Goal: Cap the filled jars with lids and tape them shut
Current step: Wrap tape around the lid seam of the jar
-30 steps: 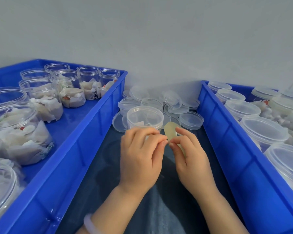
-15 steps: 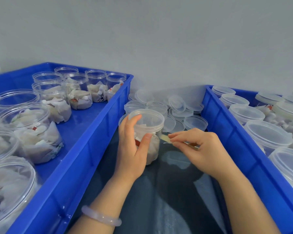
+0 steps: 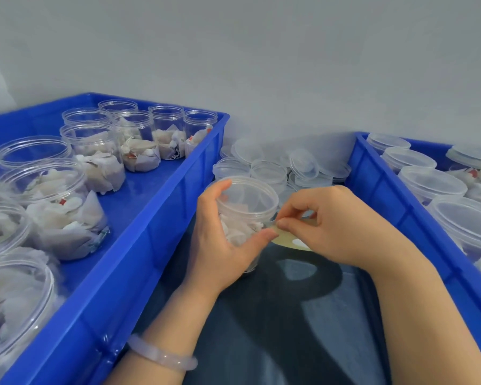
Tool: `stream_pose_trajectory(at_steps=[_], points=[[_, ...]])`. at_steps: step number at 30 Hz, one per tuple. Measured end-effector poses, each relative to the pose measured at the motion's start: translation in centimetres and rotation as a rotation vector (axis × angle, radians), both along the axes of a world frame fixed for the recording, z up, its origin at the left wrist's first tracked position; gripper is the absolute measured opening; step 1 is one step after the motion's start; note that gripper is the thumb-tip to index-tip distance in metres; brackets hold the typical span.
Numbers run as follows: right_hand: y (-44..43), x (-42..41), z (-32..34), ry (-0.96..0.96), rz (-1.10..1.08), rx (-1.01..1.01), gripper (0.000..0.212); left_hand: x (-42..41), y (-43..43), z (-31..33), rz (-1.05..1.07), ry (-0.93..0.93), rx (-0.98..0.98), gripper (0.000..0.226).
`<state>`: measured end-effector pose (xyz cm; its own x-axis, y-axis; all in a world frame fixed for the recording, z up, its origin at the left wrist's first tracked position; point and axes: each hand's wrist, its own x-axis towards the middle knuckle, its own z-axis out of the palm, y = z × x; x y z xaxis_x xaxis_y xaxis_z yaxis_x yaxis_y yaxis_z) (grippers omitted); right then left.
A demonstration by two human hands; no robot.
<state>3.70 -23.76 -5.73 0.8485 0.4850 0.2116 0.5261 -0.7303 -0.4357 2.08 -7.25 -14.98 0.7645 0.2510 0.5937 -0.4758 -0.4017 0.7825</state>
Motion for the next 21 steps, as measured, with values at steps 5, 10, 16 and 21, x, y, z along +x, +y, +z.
stream_pose_trajectory(at_steps=[5,10,16,21], points=[[0.71,-0.05,-0.3,-0.019,0.01,-0.056,0.007,0.13,-0.01,-0.2,0.014,0.02,-0.01,0.082],[0.53,0.11,-0.56,0.026,0.039,-0.049,0.007,0.13,-0.03,-0.11,0.002,0.035,-0.015,0.086],[0.27,0.38,-0.71,0.04,0.087,0.018,0.008,0.23,0.18,-0.19,-0.004,0.061,-0.019,0.091],[0.26,0.56,-0.92,0.0,0.065,0.02,0.008,0.21,0.1,-0.3,0.002,0.053,-0.01,0.088]])
